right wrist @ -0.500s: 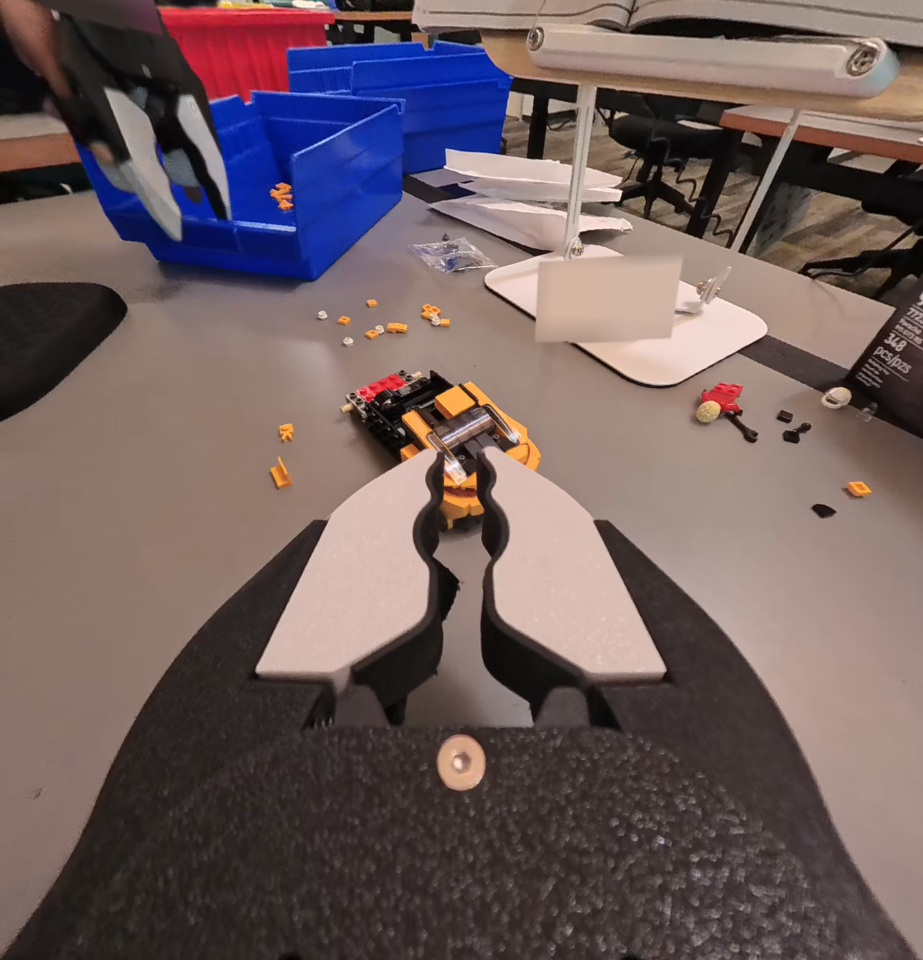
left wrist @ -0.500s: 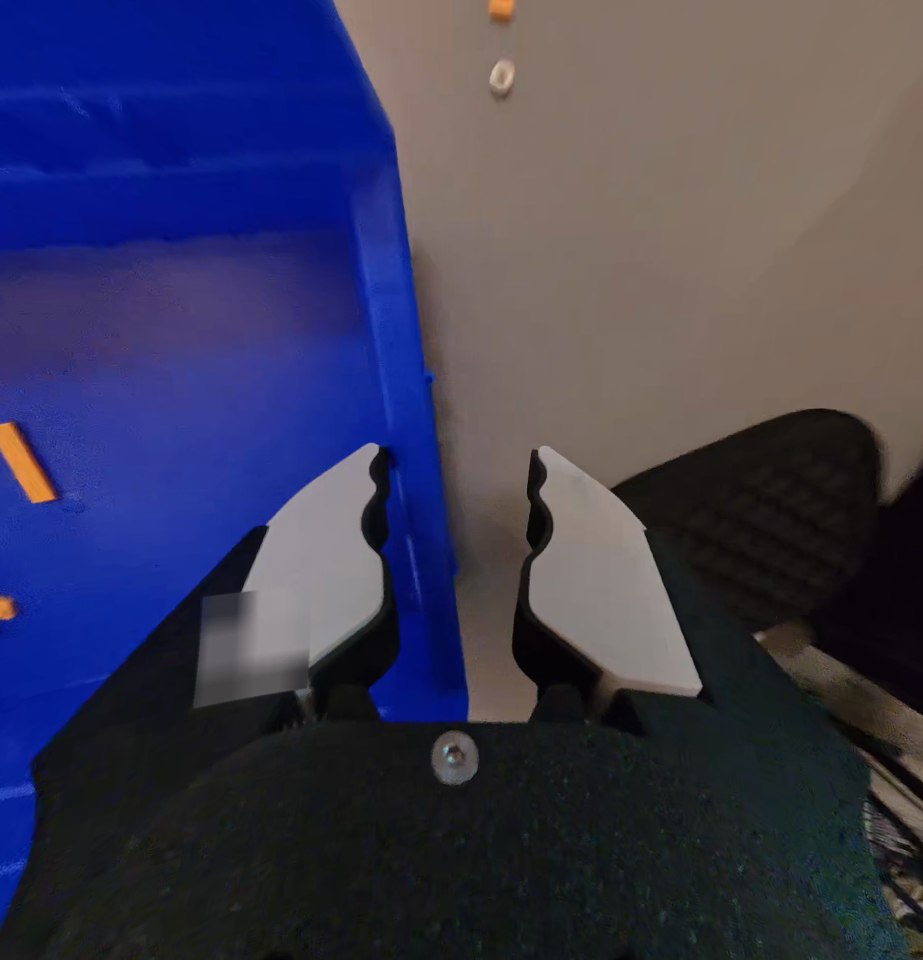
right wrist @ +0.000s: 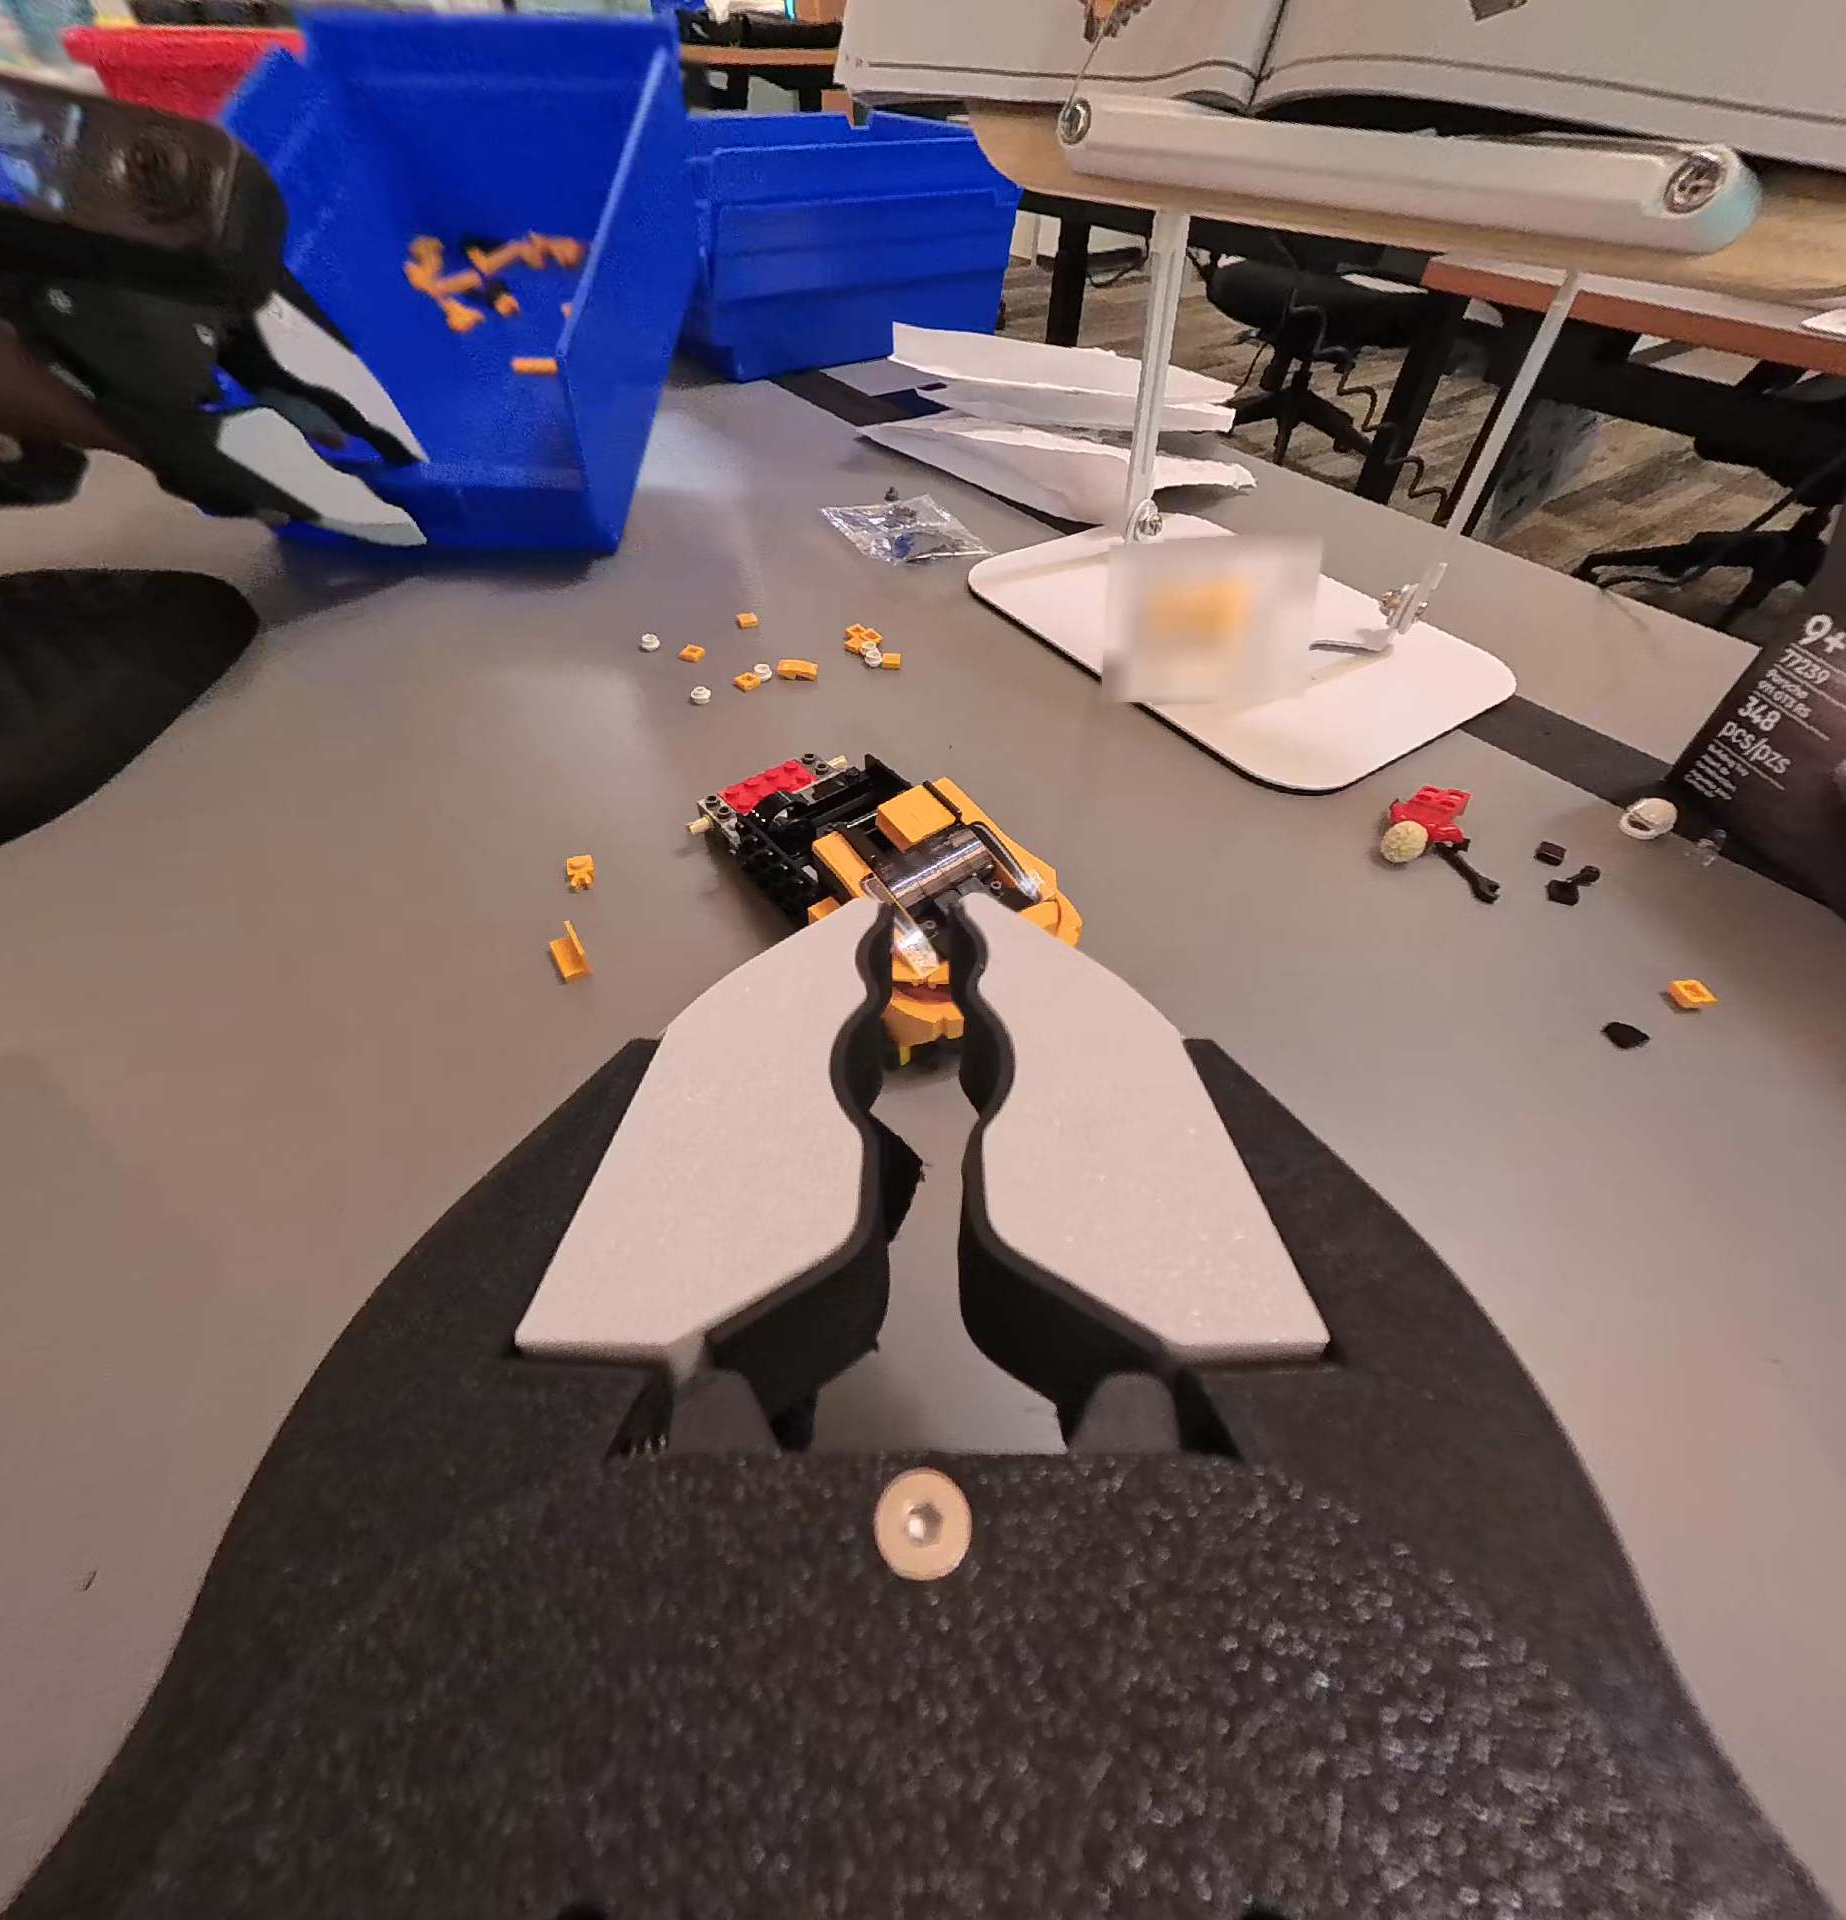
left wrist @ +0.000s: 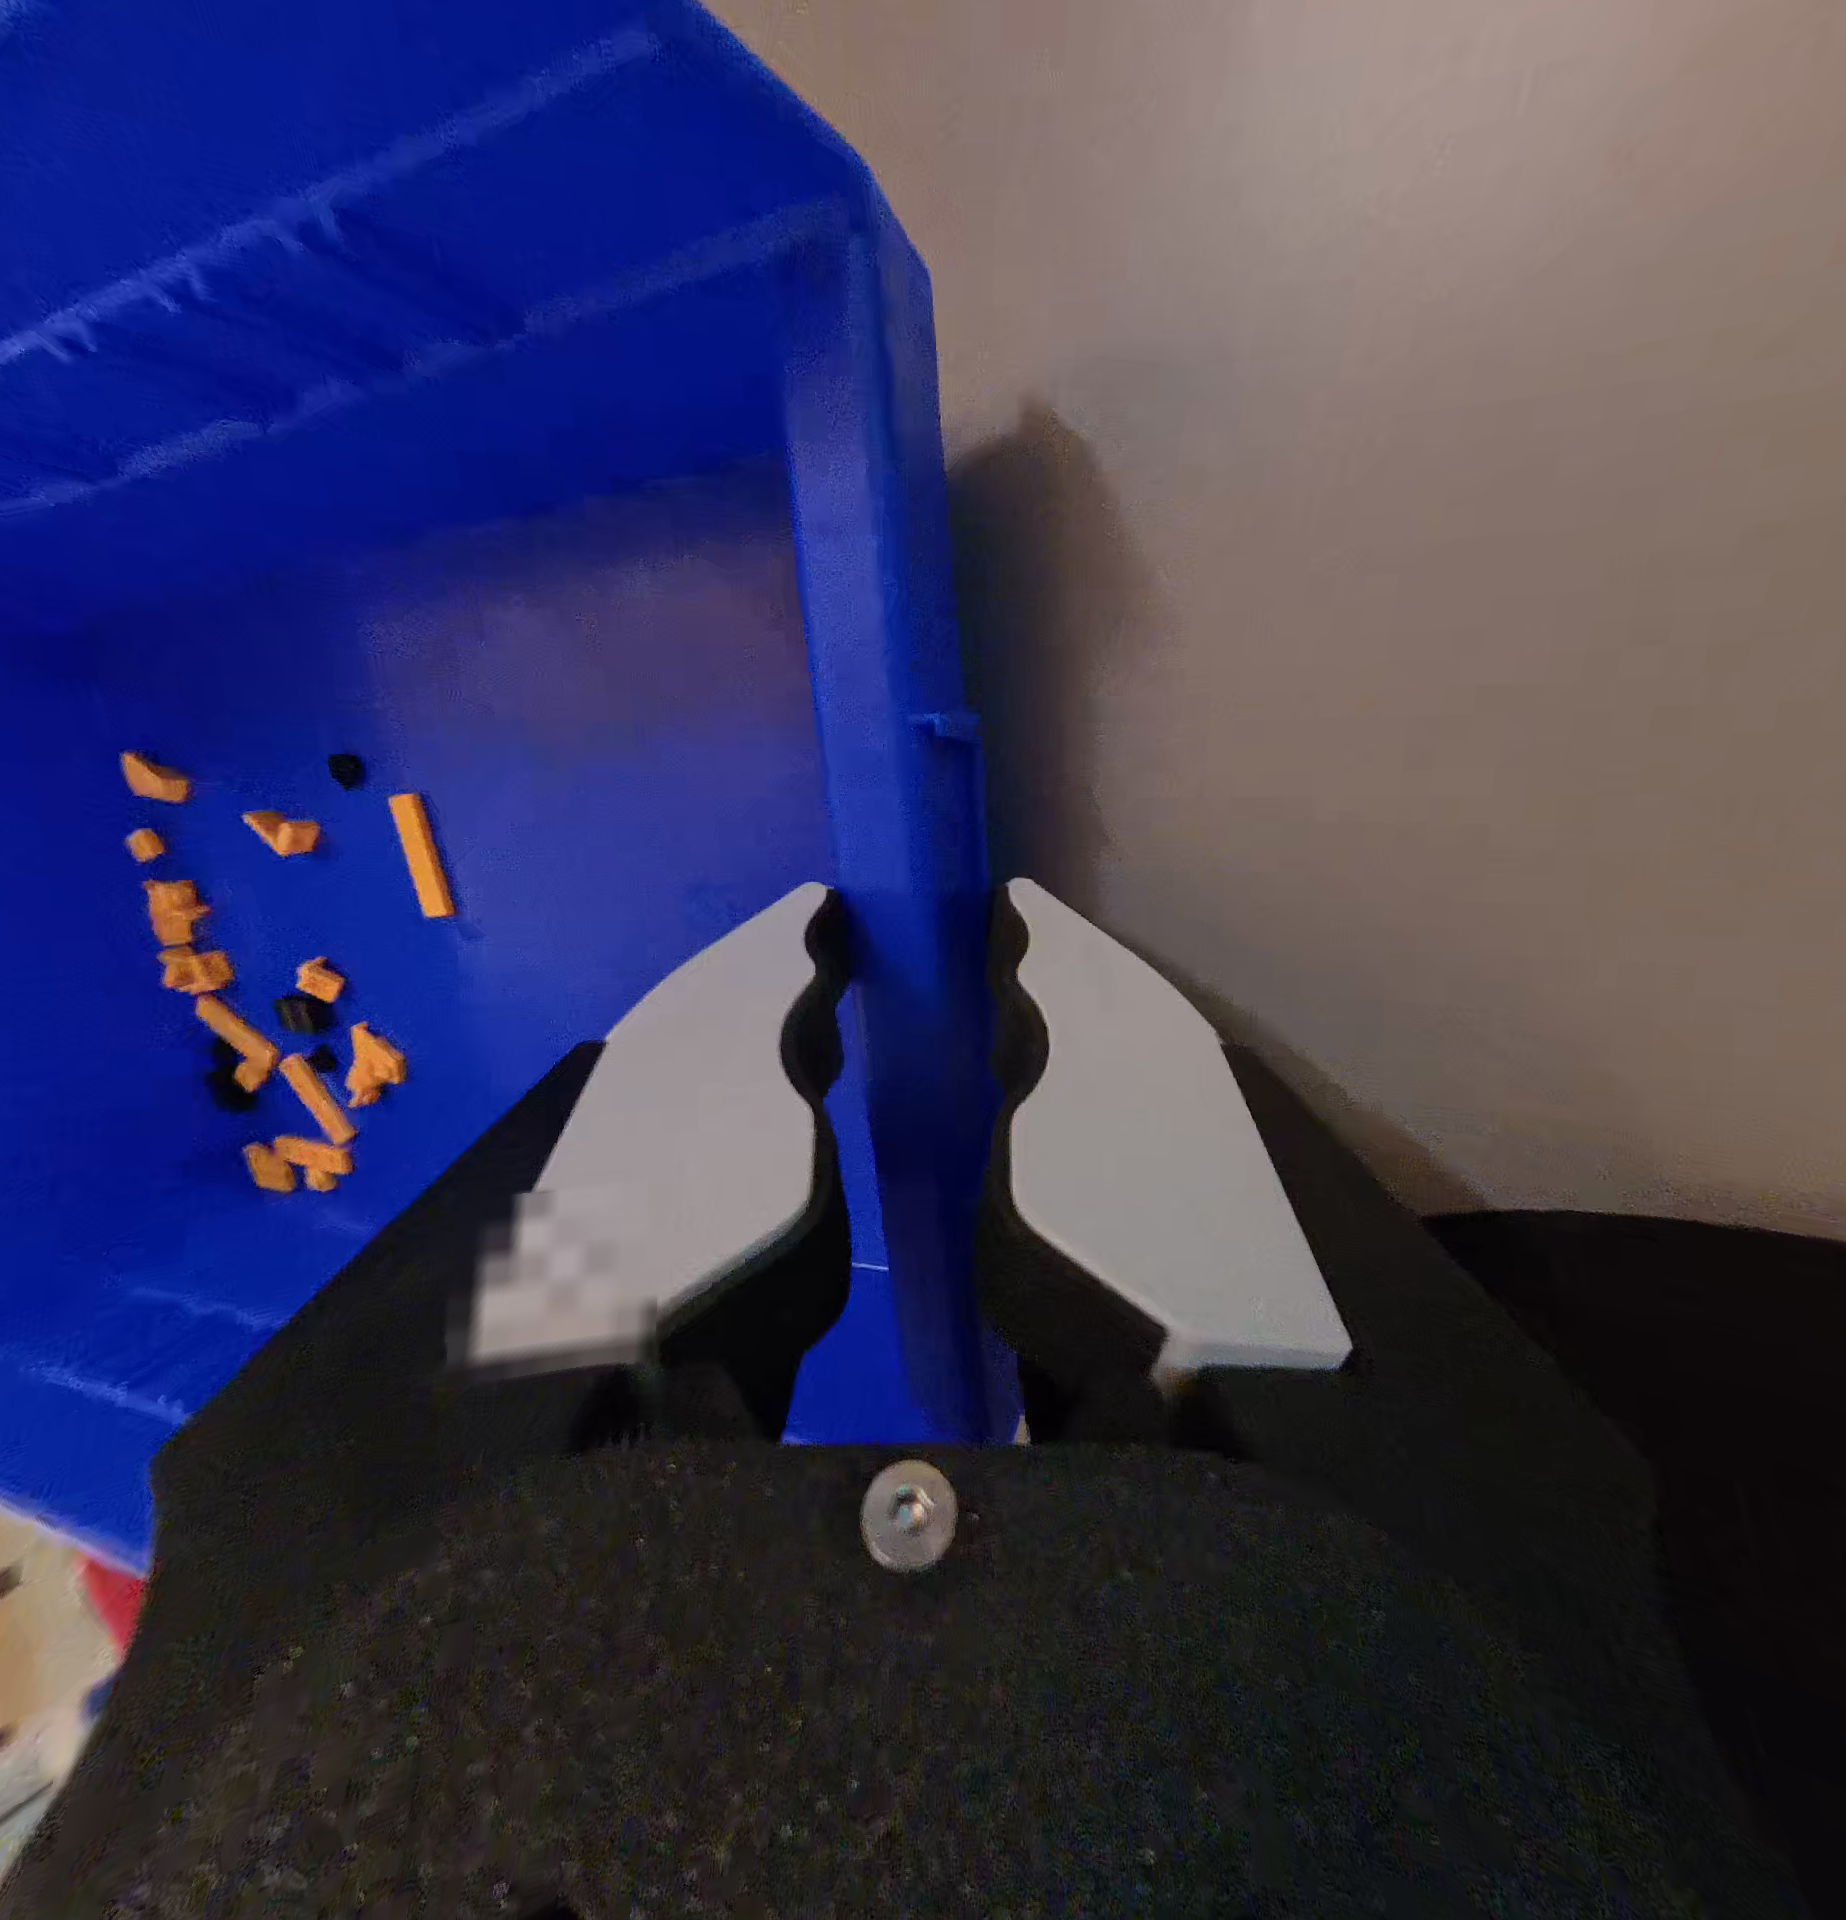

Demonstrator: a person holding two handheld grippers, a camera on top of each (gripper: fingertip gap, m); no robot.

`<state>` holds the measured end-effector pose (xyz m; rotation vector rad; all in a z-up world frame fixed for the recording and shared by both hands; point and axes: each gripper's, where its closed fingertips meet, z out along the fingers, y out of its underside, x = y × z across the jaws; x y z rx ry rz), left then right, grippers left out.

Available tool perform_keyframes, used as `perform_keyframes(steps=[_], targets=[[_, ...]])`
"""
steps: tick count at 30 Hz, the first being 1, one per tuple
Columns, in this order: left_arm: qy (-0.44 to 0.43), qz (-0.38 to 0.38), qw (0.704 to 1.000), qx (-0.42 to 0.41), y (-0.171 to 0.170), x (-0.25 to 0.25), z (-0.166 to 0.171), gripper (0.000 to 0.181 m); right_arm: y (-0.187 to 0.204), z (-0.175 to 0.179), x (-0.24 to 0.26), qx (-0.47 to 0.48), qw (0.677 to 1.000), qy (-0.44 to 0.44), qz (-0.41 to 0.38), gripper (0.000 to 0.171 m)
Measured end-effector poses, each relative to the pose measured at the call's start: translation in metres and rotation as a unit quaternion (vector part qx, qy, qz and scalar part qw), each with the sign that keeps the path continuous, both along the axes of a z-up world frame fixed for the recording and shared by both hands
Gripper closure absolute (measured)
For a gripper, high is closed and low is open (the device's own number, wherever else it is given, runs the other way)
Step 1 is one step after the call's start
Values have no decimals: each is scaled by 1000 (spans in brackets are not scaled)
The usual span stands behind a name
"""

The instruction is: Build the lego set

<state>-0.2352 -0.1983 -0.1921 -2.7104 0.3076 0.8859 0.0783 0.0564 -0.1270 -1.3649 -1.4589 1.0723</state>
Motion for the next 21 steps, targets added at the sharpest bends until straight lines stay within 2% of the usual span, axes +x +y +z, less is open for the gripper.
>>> perform_keyframes(steps=[2,6,13,21], targets=[[31,2,1000,3,-7,-2,-3,155,-1,-1,0,0,1000,-1,2,162],[25,-9,1000,4,-13,2,-2,155,-3,-1,-1,2,1000,-3,3,162],[-84,-47,995,2,-8,21,2,155,-2,-2,0,0,1000,-4,-1,162],[-152,-82,985,-19,-10,30,5,155,-2,-6,-1,-3,1000,-11,2,162]])
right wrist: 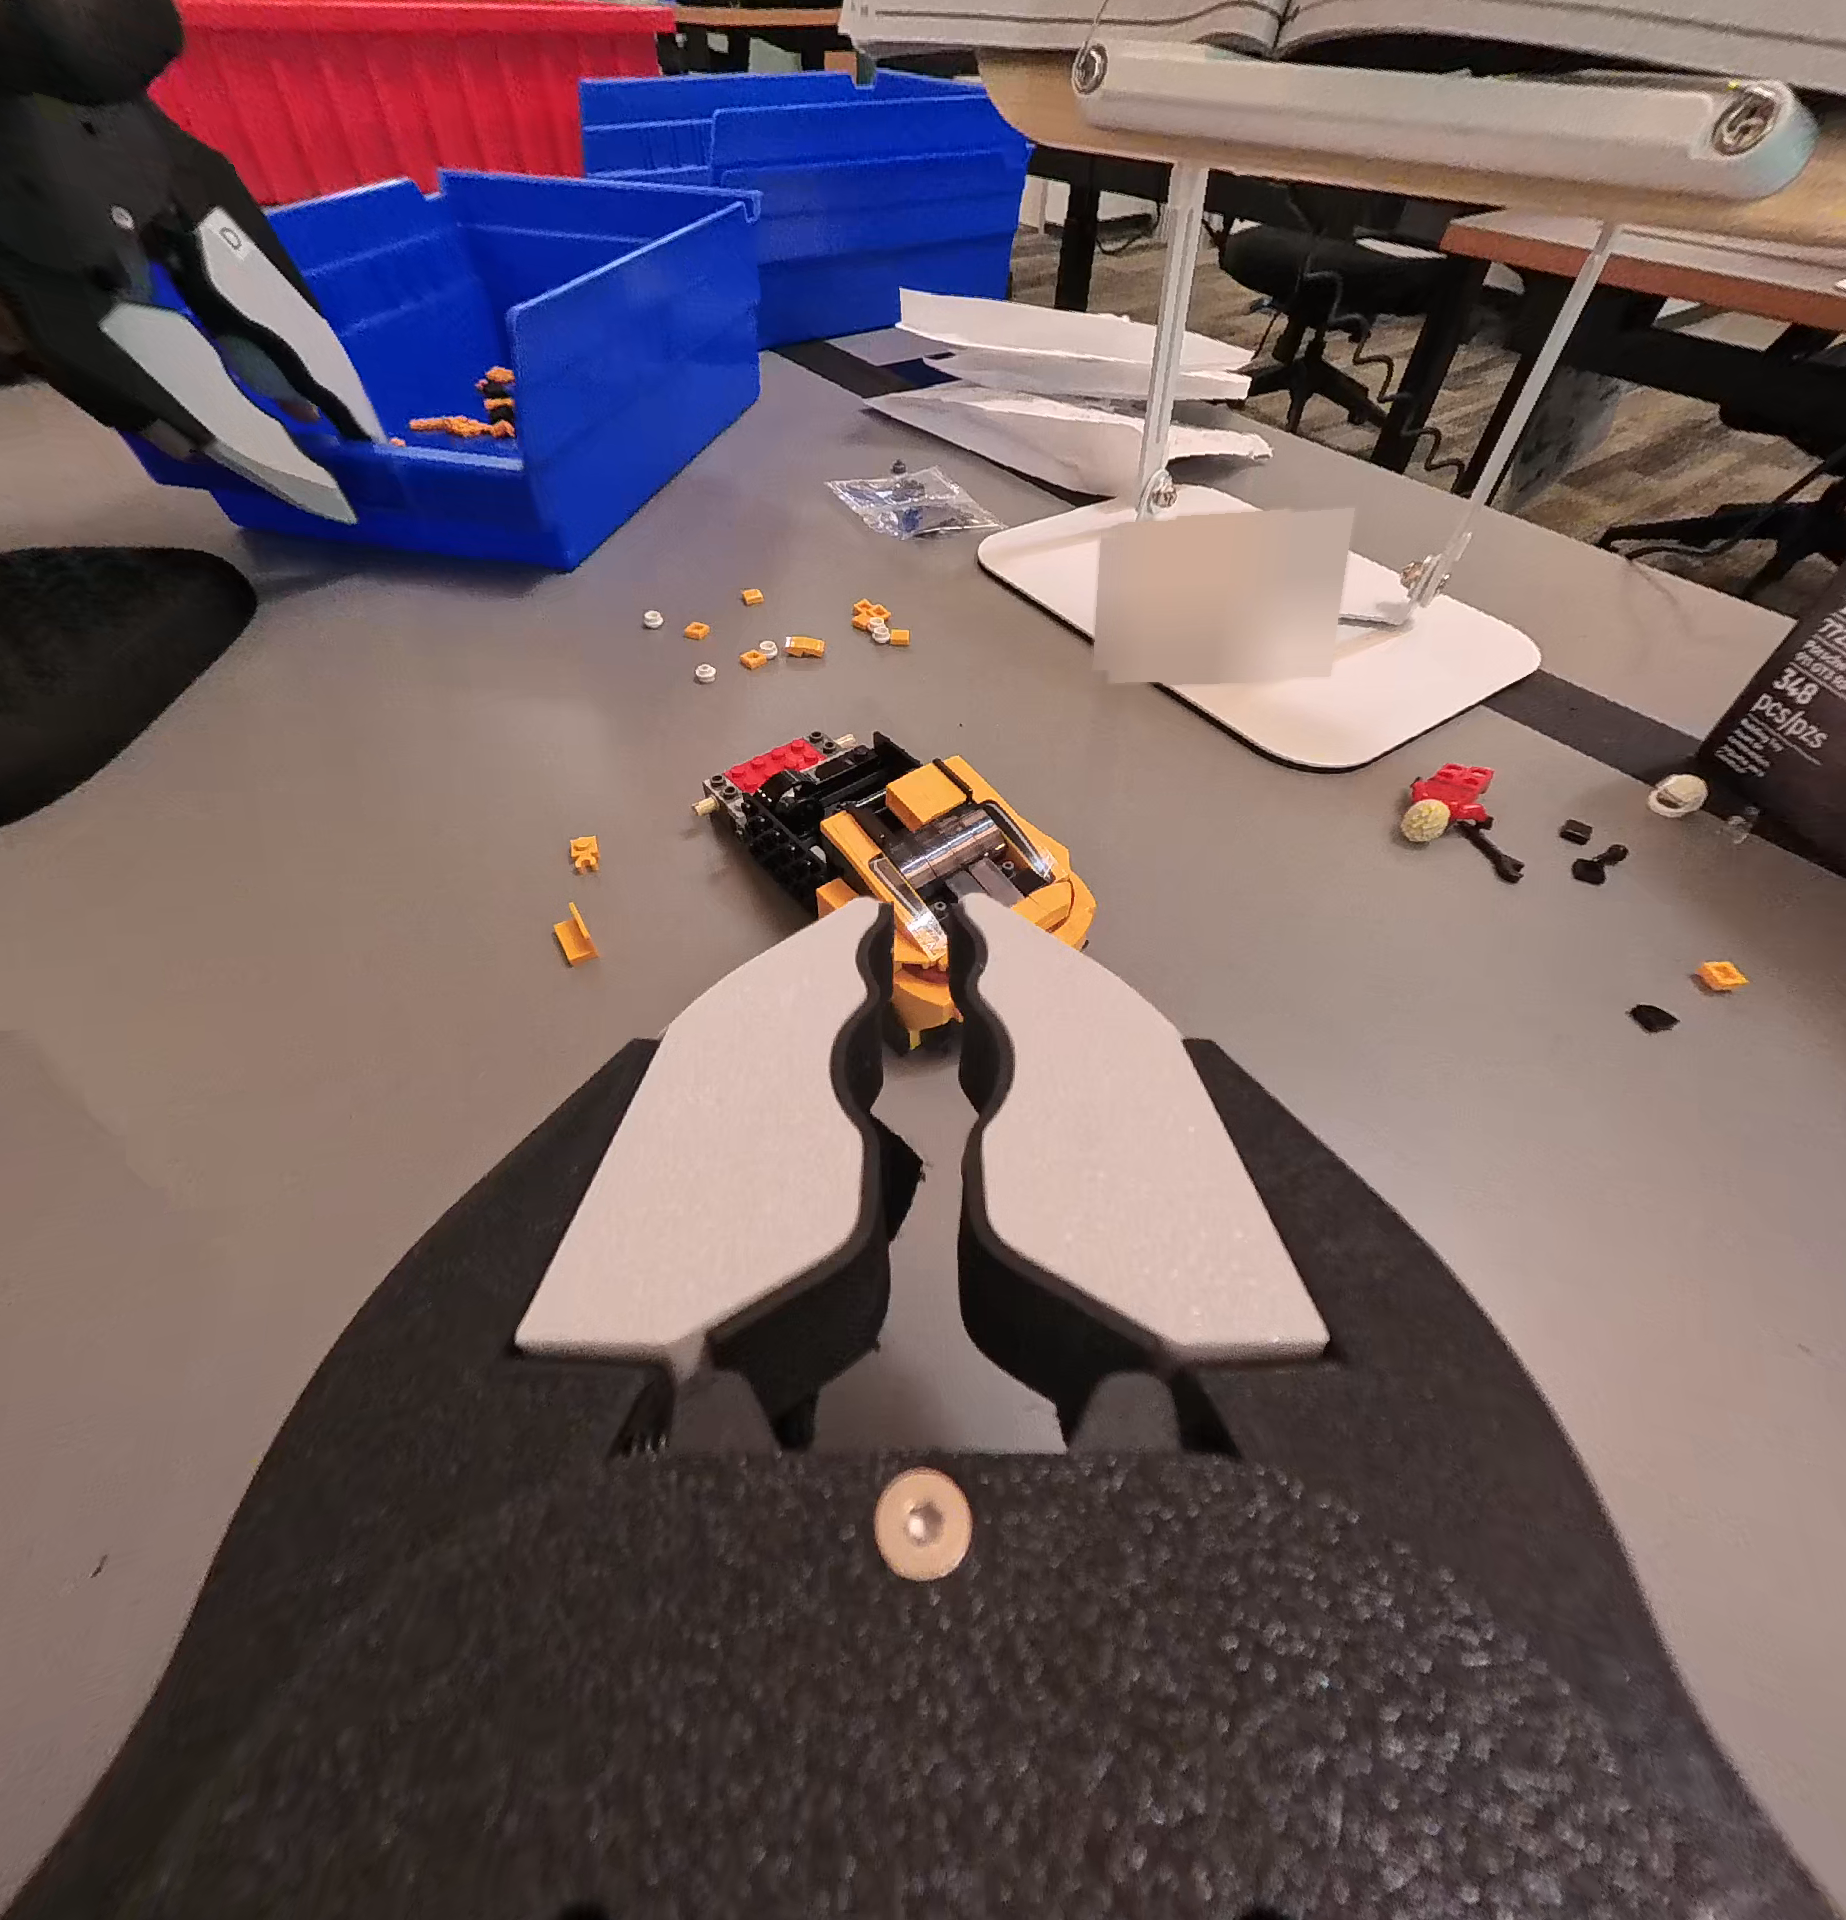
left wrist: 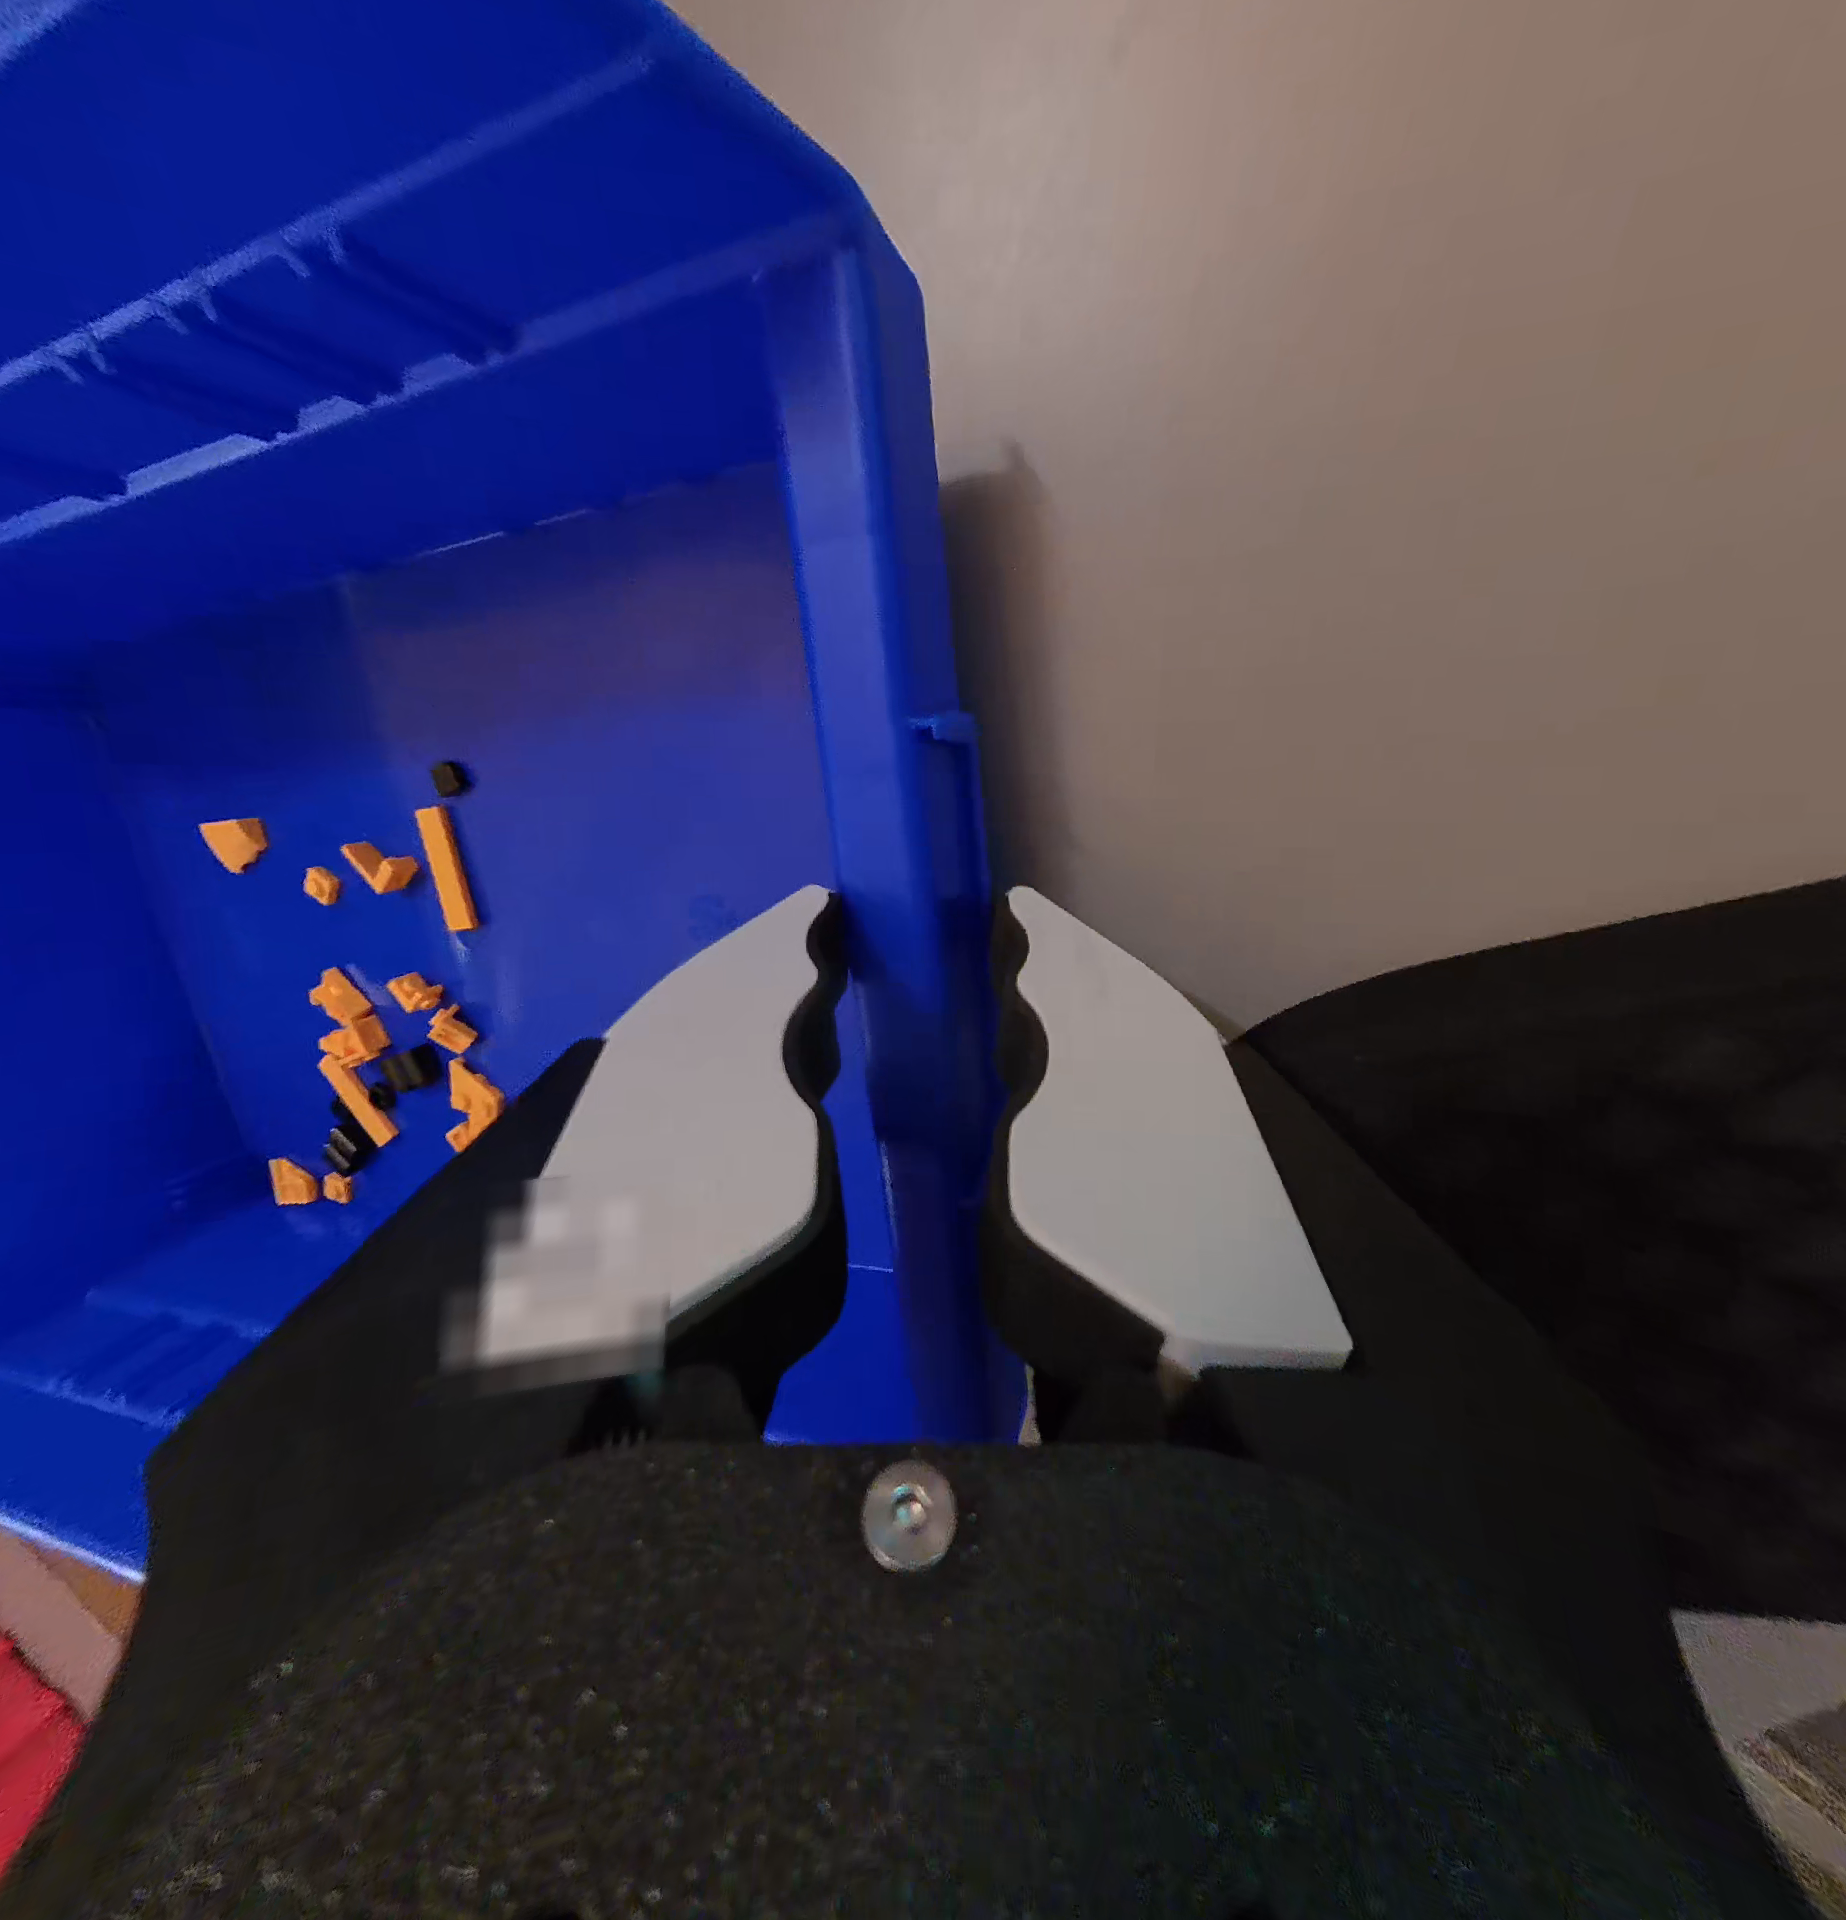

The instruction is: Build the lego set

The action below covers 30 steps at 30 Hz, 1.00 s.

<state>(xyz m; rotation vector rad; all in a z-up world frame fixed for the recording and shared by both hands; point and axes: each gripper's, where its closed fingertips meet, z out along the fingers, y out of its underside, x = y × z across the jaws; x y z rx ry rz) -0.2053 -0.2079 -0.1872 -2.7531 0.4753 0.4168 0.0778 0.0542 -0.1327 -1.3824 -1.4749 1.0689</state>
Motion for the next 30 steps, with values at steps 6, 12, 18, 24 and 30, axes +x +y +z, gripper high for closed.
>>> perform_keyframes(steps=[6,12,18,24,30], targets=[[-99,6,992,84,14,0,52,147,1,0,0,-2,1000,0,0,162],[-88,107,987,81,28,-92,70,153,0,0,0,0,1000,-1,1,162],[-51,91,994,-15,36,-164,20,164,2,-1,1,-2,1000,-2,-3,162],[-81,38,993,-72,39,-174,-5,163,3,-6,0,-7,1000,-12,-1,162],[-94,15,987,-131,33,-179,-19,161,4,-11,0,-8,1000,-20,-3,162]])
